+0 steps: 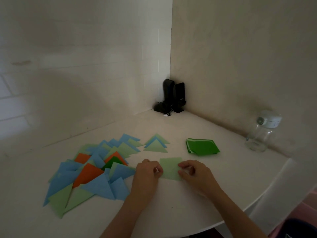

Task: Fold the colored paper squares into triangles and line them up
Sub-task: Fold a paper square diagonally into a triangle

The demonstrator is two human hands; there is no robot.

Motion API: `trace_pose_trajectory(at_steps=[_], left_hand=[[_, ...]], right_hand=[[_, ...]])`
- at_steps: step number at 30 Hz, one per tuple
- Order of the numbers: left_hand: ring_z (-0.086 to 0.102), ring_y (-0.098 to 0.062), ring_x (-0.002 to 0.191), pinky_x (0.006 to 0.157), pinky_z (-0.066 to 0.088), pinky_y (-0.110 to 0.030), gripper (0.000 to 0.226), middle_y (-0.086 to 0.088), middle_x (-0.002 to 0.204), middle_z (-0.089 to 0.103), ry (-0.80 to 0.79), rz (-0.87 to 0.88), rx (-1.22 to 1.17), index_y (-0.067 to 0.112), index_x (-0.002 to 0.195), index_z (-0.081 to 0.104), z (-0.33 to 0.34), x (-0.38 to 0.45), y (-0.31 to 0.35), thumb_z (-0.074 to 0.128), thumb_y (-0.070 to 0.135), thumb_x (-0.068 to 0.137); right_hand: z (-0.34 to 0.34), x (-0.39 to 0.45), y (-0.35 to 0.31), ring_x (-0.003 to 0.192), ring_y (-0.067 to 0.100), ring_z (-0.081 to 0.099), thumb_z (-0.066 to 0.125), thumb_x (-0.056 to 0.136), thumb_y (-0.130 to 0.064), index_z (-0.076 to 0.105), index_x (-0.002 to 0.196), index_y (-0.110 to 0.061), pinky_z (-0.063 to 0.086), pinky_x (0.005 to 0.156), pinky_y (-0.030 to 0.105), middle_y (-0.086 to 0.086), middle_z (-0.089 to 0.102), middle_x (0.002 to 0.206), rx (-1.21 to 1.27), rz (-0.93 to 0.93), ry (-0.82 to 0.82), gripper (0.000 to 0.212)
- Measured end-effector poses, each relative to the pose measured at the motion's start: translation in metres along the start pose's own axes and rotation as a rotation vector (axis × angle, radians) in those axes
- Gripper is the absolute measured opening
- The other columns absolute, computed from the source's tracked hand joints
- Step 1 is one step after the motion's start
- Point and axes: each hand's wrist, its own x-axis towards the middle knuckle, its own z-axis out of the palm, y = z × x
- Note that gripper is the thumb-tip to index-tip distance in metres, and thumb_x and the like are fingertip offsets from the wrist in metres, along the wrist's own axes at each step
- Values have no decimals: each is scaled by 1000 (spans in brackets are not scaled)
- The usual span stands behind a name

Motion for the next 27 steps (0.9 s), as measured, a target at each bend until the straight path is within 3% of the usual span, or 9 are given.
trace_pose_trajectory(at_steps=[5,7,8,10,11,15,19,22,27], left_hand=[[51,-21,83,71,41,-32,21,5,79,51,-49,58,71,17,81,70,1,-2,7,55,2,81],[49,-21,95,80,40,-30,21,0,98,55,-76,105,199,18,98,68,0,-9,18,49,26,92],[47,-19,99,83,38,-30,35,1,105,53,-111,112,264,20,104,65,2,-14,23,42,43,91],[48,-17,100,84,39,-32,63,4,106,52,-141,99,313,23,104,64,4,-25,32,27,66,78],[52,-16,94,80,42,-34,62,5,101,55,-96,113,299,24,97,65,6,-29,34,29,69,73],[59,-12,70,59,47,-29,25,13,78,59,34,213,310,30,72,60,8,-33,34,43,48,71],[60,-12,76,66,48,-26,26,12,83,65,70,285,213,28,78,68,7,-30,25,42,28,76],[56,-8,83,75,35,-21,28,15,88,68,90,320,179,31,82,71,5,-24,13,44,28,80],[57,-14,79,73,39,-29,20,15,85,67,96,230,139,28,79,69,-2,-20,0,50,22,80]], right_hand=[[1,-4,-7,55,-8,50,59,85,-12,73,102,-24,36,60,2,-21,47,66,2,17,-31,24],[2,-10,-7,58,-4,48,58,83,-11,72,104,-24,36,64,3,-23,48,70,-12,24,-20,28],[2,-13,-7,63,-4,49,58,82,-11,72,104,-24,37,69,5,-22,52,74,-15,26,-9,28],[3,-17,-9,74,-1,53,60,80,-10,73,102,-23,39,76,6,-13,63,86,2,25,9,29],[3,-19,-10,74,-3,54,61,79,-9,73,101,-23,38,75,2,-9,66,90,12,16,6,29],[0,-21,-12,63,-9,55,67,73,-12,73,95,-27,36,66,2,-12,63,81,18,-62,0,27],[-5,-13,-3,80,3,49,70,64,-40,66,100,-39,43,80,29,-8,47,91,-153,-114,41,36],[-3,-5,-2,91,10,44,74,70,-48,66,100,-44,38,83,30,-9,41,95,-286,-124,-4,31],[5,1,-1,95,9,45,67,77,-52,72,96,-39,35,81,28,-11,42,94,-320,-129,-13,23]])
